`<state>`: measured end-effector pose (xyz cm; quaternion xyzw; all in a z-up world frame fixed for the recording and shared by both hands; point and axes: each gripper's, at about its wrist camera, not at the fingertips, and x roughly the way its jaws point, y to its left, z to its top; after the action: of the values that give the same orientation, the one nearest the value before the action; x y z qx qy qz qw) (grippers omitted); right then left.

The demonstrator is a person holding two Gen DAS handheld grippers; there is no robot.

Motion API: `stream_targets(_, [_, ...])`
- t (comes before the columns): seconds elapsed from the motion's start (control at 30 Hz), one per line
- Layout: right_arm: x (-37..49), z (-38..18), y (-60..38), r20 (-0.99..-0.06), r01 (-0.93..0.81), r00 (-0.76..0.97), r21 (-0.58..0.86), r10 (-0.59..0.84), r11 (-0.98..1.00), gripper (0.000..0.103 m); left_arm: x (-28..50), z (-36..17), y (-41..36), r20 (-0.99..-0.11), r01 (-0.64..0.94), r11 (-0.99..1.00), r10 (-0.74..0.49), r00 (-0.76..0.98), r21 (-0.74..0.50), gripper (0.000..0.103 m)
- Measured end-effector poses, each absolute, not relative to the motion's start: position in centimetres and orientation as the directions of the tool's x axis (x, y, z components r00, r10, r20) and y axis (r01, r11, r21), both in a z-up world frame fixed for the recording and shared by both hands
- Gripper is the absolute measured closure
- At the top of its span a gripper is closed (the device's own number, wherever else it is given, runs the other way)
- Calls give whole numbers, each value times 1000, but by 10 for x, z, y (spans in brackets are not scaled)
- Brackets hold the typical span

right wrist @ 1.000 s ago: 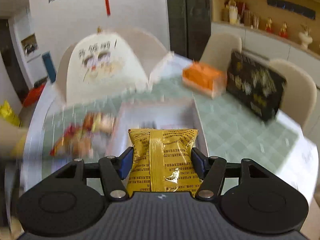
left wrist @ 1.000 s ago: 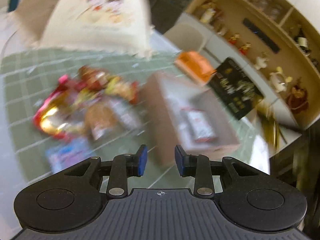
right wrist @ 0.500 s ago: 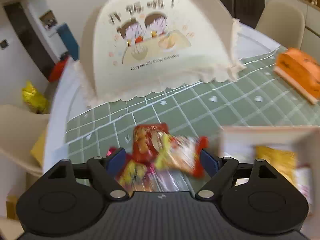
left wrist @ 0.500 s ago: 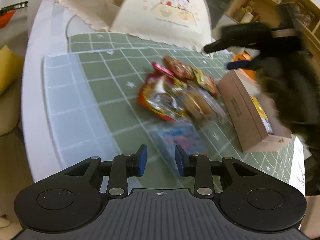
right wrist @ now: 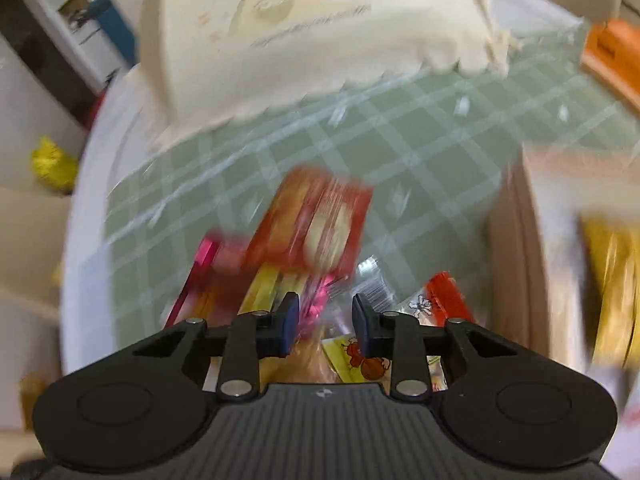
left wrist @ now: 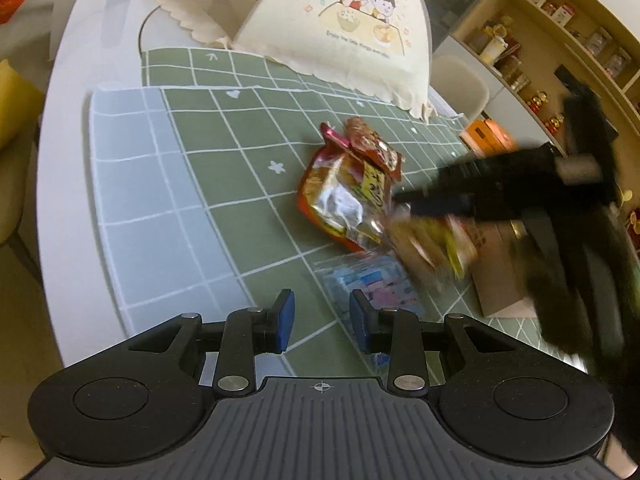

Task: Organize snacks

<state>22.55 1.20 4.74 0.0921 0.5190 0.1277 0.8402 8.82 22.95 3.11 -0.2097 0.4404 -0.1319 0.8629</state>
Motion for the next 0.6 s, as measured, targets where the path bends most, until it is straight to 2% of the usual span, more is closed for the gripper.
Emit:
stream_targets(0.2, [141, 48, 2, -807, -171, 350, 444, 475, 880, 74, 90, 41, 212, -704, 59, 892, -393, 592, -448, 69])
stream_targets(0.27, [112, 62, -6, -796, -213, 409, 393, 447, 894, 68, 93, 47, 207, -690, 68, 896, -385, 613, -439, 69])
stream_targets(0.33, [89, 74, -21, -781, -231, 482, 325, 398, 917, 43, 103, 54, 200, -675, 94, 895, -394, 624, -435, 69])
stream_targets(0.47, [72, 75, -56, -794, -192, 541, 204, 277, 960, 40, 146, 70, 166, -669, 242, 889, -453, 588, -389, 69])
stream_targets(0.6, [91, 62, -62, -794, -125, 562, 196, 232, 973, 40, 197, 69, 123, -702, 377, 877, -470, 536, -299, 69])
